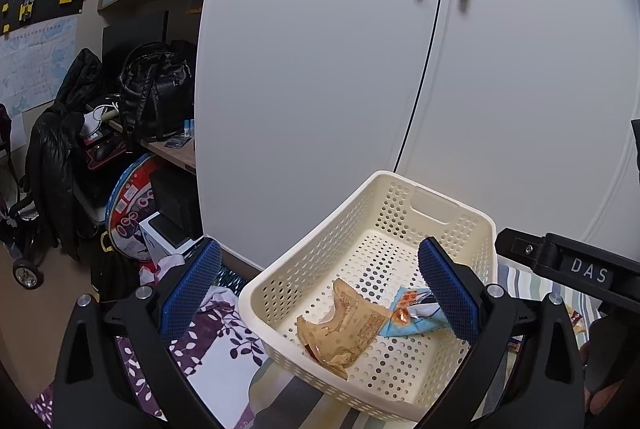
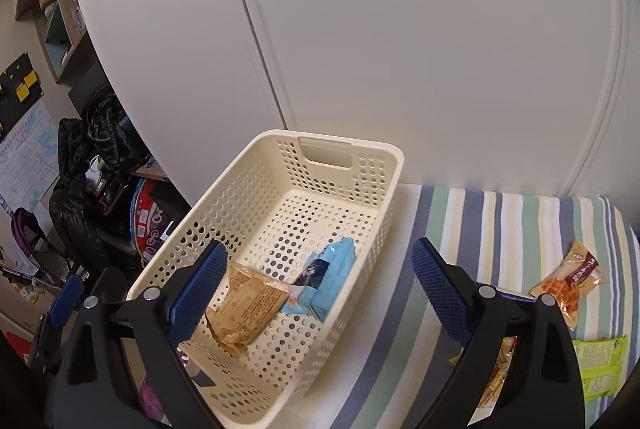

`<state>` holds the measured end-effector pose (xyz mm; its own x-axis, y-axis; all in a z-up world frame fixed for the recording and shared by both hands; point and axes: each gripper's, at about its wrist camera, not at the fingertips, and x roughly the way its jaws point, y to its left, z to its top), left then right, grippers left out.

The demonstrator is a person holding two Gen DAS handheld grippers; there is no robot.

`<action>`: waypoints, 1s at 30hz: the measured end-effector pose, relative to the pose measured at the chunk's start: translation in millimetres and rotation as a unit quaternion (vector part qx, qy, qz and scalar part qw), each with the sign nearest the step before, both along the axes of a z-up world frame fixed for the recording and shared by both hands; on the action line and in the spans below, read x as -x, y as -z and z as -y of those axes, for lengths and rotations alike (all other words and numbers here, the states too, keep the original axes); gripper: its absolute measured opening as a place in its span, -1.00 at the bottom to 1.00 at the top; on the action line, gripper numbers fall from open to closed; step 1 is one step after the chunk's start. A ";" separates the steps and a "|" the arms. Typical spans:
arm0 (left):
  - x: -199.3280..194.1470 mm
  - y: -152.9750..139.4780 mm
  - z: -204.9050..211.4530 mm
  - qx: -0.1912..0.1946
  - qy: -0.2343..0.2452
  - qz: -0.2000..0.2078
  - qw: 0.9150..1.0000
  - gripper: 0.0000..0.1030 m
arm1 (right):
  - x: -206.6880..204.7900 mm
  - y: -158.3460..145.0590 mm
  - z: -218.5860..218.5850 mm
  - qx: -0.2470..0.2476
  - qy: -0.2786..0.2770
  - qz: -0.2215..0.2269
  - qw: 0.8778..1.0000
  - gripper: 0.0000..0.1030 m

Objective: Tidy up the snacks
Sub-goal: 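Move the right gripper back to the green snack pack on the table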

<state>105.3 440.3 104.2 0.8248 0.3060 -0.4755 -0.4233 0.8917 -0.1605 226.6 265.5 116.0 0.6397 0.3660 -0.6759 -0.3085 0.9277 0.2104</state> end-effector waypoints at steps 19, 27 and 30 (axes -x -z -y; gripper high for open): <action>-2.6 -6.9 47.4 -0.041 0.057 0.006 0.998 0.95 | 39.4 12.7 65.8 0.002 0.044 -0.001 0.999 0.82; 0.1 -11.6 81.4 -0.063 0.100 0.013 0.993 0.95 | 51.9 25.8 105.7 0.003 0.078 -0.014 0.997 0.82; 0.2 -11.8 92.0 -0.071 0.113 0.013 0.991 0.95 | 58.0 33.1 120.0 0.003 0.092 -0.020 0.996 0.82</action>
